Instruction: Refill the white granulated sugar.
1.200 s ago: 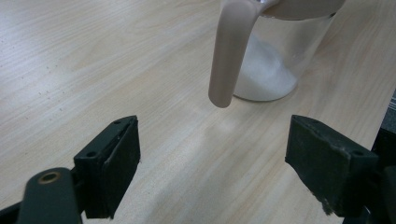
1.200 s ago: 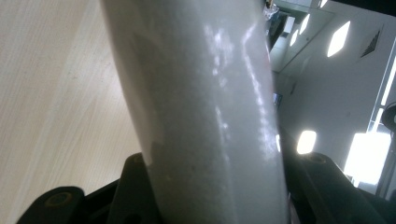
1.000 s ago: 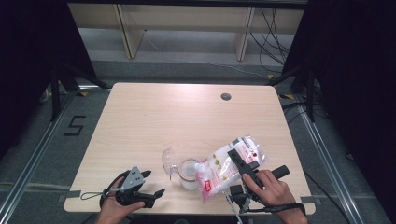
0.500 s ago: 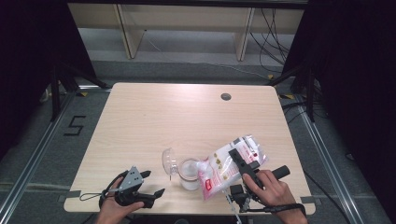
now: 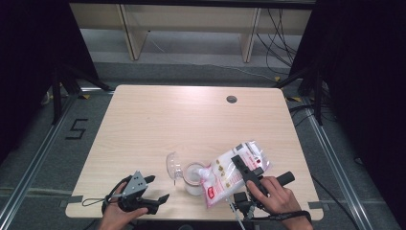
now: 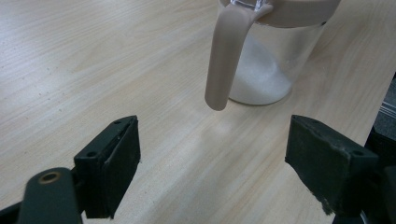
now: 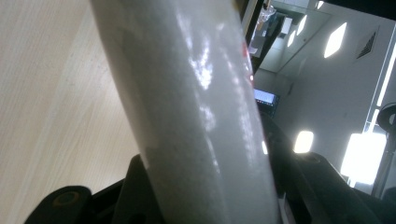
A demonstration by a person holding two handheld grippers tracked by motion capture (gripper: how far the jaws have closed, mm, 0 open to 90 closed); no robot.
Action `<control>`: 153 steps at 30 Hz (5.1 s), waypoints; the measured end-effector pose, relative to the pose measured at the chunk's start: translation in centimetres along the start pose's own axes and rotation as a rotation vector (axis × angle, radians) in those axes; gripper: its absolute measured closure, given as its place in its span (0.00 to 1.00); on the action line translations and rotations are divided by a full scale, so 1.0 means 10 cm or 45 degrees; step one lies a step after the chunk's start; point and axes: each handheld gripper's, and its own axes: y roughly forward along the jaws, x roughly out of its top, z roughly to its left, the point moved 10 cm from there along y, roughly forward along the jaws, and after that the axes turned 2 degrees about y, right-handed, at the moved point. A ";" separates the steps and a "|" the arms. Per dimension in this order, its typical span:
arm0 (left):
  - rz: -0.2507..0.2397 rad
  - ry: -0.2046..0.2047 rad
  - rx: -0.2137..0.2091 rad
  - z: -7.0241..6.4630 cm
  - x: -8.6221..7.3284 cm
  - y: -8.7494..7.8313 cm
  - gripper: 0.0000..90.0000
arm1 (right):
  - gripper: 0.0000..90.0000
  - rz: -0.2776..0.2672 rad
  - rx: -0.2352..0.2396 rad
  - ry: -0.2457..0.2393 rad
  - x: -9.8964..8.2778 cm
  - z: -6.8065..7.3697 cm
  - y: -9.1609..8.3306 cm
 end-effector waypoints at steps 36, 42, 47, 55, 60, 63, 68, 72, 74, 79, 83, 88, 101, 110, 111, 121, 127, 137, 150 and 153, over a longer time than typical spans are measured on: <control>0.021 -0.020 -0.032 -0.01 -0.02 0.04 0.20 | 0.72 -0.077 0.031 0.081 0.06 0.08 0.06; 0.015 -0.014 -0.002 0.05 -0.03 0.01 0.20 | 0.73 -0.091 0.016 0.033 0.07 0.05 0.05; 0.003 0.012 -0.011 0.03 -0.01 0.02 0.21 | 0.73 -0.085 0.030 0.066 0.05 0.09 0.06; 0.003 -0.027 -0.017 0.00 -0.01 0.03 0.21 | 0.73 -0.100 0.005 0.044 0.06 0.02 0.03; 0.004 -0.037 0.003 0.06 -0.02 0.02 0.21 | 0.73 -0.084 0.022 0.062 0.06 0.04 0.00; -0.005 -0.038 0.005 0.09 -0.02 0.01 0.21 | 0.73 -0.085 0.018 0.100 0.05 0.03 -0.02; 0.005 -0.041 -0.001 0.07 -0.03 0.03 0.21 | 0.73 -0.108 -0.003 0.067 0.06 -0.03 -0.01; 0.003 -0.041 -0.002 0.07 -0.03 0.03 0.21 | 0.73 -0.111 0.000 0.068 0.07 -0.03 -0.02; 0.003 -0.043 -0.002 0.07 -0.03 0.02 0.21 | 0.74 -0.092 0.023 0.106 0.05 0.01 -0.03; -0.001 -0.006 -0.003 0.08 -0.02 0.03 0.21 | 0.74 -0.086 0.021 0.109 0.06 0.01 -0.05; -0.002 -0.009 -0.004 0.08 -0.02 0.03 0.21 | 0.74 -0.124 0.002 0.028 0.09 -0.06 -0.04; 0.000 -0.014 -0.005 0.07 -0.02 0.03 0.21 | 0.74 -0.125 0.004 0.048 0.10 -0.05 -0.05; -0.012 -0.040 -0.011 0.04 -0.01 0.04 0.21 | 0.75 -0.129 0.005 0.037 0.10 -0.04 -0.04; -0.003 -0.036 -0.008 0.05 -0.02 0.03 0.21 | 0.75 -0.108 0.016 0.063 0.08 -0.01 -0.05; -0.001 -0.035 -0.008 0.05 -0.02 0.03 0.21 | 0.75 -0.103 0.016 0.071 0.07 -0.01 -0.05; -0.013 -0.035 -0.008 0.05 -0.01 0.03 0.21 | 0.76 -0.121 0.003 0.051 0.10 -0.04 -0.04; -0.002 -0.022 -0.006 0.06 -0.02 0.03 0.21 | 0.76 -0.118 0.002 0.064 0.09 -0.05 -0.03; 0.006 -0.021 -0.006 0.05 -0.02 0.02 0.21 | 0.76 -0.090 -0.015 0.088 -0.03 -0.07 -0.02; 0.004 -0.022 0.000 0.06 -0.02 0.02 0.21 | 0.76 -0.072 -0.007 0.080 -0.11 -0.04 -0.14; 0.005 -0.030 0.000 0.06 -0.03 0.02 0.21 | 0.76 -0.057 0.005 0.122 -0.12 0.00 -0.17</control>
